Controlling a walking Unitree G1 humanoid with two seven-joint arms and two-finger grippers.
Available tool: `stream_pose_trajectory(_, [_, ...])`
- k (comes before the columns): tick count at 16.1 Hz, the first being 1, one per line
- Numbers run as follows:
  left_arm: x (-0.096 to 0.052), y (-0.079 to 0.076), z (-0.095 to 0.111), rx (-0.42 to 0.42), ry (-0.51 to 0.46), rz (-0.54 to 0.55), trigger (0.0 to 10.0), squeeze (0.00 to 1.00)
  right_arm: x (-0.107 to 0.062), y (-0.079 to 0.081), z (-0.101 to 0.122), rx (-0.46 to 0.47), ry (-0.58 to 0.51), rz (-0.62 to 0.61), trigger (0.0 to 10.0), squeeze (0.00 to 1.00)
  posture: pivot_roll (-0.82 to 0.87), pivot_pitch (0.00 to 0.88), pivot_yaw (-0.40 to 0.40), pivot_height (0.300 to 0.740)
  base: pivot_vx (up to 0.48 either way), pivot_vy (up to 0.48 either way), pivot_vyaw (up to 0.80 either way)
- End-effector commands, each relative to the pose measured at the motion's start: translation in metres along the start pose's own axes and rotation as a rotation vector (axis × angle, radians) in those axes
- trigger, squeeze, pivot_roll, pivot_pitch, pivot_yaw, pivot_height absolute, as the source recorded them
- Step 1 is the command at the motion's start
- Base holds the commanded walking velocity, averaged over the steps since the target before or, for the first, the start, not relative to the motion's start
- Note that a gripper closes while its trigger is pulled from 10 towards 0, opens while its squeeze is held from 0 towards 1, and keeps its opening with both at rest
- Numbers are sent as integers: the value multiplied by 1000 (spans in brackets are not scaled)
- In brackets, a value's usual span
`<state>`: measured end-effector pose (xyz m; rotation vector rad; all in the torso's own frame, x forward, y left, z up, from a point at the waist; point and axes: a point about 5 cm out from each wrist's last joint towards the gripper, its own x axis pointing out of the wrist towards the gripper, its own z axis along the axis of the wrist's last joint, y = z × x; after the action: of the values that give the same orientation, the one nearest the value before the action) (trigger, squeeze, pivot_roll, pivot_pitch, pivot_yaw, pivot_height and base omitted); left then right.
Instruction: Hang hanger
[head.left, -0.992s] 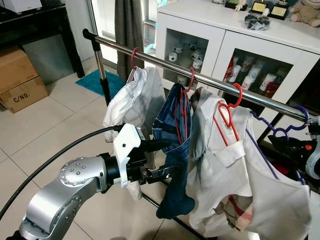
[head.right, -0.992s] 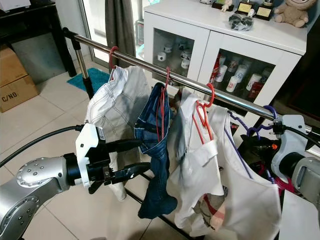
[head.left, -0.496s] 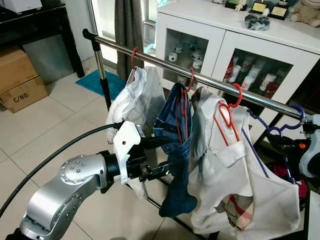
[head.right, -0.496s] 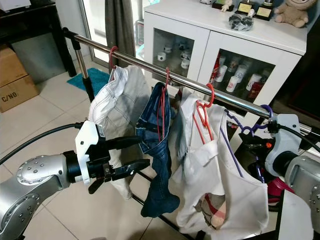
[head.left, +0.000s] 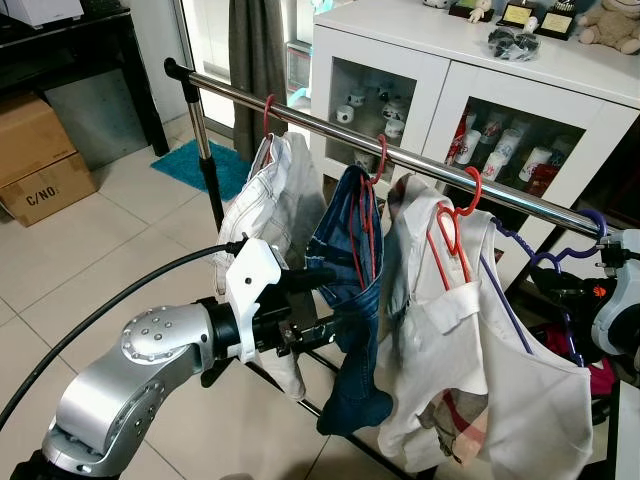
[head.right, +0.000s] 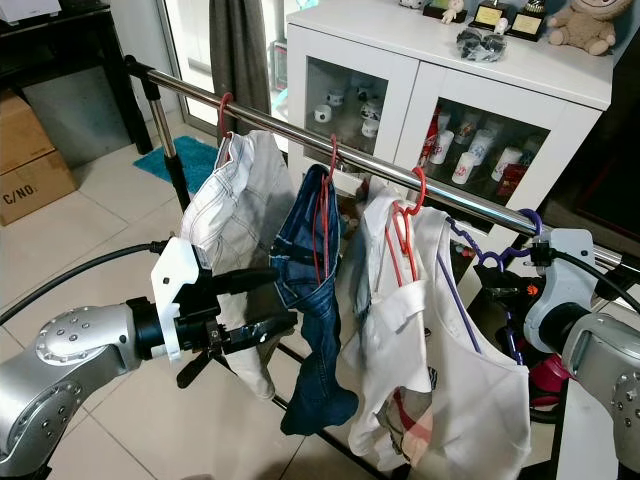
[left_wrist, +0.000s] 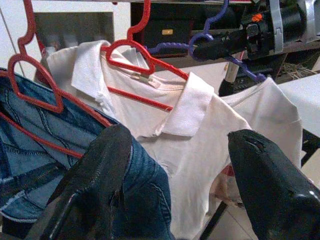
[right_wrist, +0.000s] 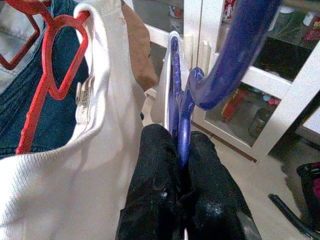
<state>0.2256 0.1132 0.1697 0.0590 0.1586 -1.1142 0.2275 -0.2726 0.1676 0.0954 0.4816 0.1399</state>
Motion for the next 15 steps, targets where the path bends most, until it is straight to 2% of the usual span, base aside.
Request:
stream_pose_trajectory(1, [0,3,3,25,-1,13,10000,0,-1,6,1,-17,-12,14,0,0,18,0,-36,740,0,0,0])
stream_pose_trajectory(4, [0,5,3,33,-5,27,10000,0,-4,8,4,-30,-52,6,0,0,13,0,-31,740,0,0,0])
stream_pose_trajectory(11, [5,13,3,46,-32,75,10000,0,-32,15,26,-61,-203,21,0,0,-29,0,3,740,0,0,0])
stream_pose_trajectory(15, [6,13,-1,51,-24,94,10000,0,-40,33,3,-31,-156,86,0,0,-37,0,15,740,0,0,0])
